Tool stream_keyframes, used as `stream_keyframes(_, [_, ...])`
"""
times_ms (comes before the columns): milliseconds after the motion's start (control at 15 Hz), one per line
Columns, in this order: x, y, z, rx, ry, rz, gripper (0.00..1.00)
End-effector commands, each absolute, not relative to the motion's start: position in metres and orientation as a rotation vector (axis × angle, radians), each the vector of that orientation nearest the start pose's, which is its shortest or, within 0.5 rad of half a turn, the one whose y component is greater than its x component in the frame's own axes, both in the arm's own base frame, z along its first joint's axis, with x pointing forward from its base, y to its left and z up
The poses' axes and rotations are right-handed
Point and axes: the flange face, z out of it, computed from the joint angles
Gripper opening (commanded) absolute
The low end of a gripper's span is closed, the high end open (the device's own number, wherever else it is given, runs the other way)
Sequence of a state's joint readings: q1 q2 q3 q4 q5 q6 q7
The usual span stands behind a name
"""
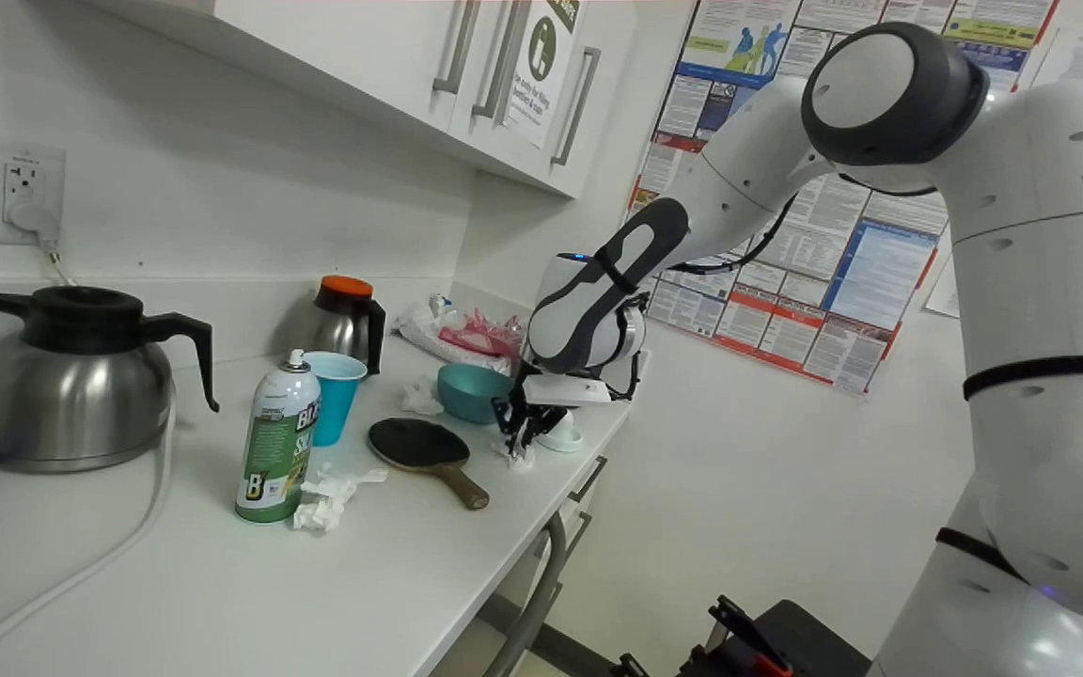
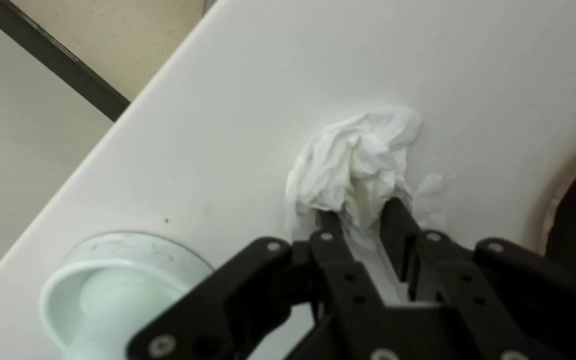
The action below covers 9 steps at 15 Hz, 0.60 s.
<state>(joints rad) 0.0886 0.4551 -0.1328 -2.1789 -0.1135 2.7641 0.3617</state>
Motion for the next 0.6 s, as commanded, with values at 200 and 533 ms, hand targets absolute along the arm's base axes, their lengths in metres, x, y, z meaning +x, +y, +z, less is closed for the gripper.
stream_keyframes(200, [0.568,-0.018,0.209,-3.172,0.506,-0.229,0.0])
stream_keyframes(533, [0.545,-0.013,0.258,-3.194,0.521,-0.245,0.0])
